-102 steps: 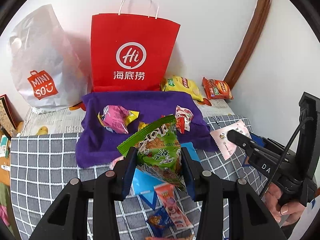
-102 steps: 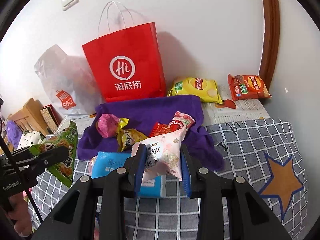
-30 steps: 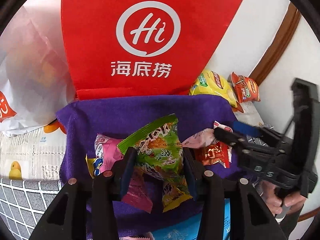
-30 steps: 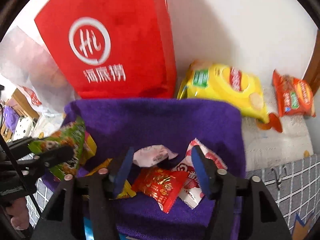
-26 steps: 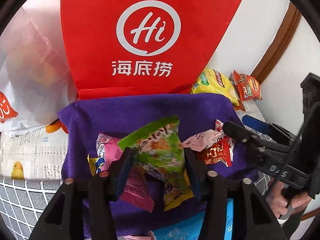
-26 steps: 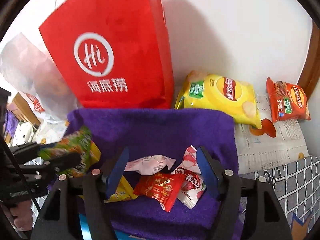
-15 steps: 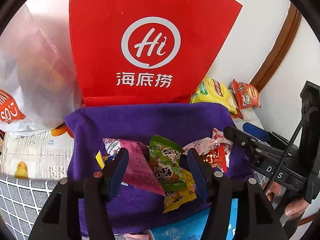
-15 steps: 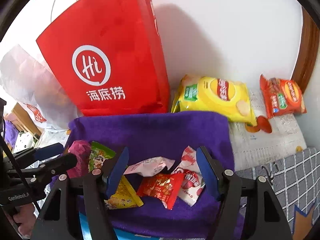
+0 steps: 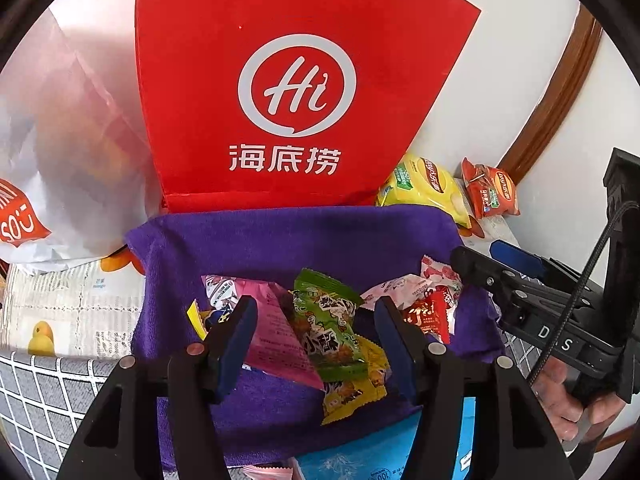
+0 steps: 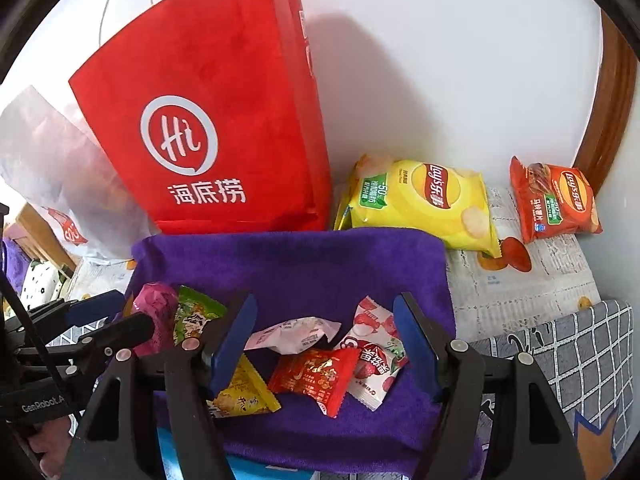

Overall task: Organize snacks
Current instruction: 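Withdraw both open tools from the towel back toward the pile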

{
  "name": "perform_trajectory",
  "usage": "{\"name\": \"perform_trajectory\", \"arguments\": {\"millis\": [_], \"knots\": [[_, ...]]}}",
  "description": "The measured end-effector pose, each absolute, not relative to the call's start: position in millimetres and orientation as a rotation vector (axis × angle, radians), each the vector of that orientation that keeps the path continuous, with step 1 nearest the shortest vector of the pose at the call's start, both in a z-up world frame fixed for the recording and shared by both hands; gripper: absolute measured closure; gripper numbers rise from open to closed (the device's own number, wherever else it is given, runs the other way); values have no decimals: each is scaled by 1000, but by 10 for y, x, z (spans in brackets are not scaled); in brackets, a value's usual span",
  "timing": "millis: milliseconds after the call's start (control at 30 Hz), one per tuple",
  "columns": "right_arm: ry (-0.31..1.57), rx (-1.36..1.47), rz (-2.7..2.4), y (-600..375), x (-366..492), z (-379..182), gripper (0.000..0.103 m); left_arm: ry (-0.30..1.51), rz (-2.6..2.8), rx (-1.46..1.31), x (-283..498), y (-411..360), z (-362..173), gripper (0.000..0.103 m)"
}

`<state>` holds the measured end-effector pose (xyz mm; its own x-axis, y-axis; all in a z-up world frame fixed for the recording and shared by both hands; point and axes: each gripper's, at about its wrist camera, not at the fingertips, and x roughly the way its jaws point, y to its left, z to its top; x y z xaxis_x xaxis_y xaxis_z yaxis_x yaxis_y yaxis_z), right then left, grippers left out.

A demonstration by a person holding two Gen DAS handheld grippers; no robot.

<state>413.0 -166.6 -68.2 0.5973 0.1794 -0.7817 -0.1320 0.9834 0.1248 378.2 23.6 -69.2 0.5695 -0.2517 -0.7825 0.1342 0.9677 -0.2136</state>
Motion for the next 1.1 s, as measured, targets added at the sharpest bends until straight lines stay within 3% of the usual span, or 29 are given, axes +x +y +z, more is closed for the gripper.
{"name": "perform_trajectory", "arguments": {"millis": [667, 900, 1100], "knots": [[839, 26, 221, -1472, 3741, -333, 36, 890, -220, -118, 3615, 265, -416, 44], [871, 15, 210, -1502, 3318, -306, 36, 813, -175, -85, 3362, 284, -80, 32], [899, 18, 223, -1501, 2743, -417, 36, 812, -165, -60, 2955, 352, -16, 31]]}}
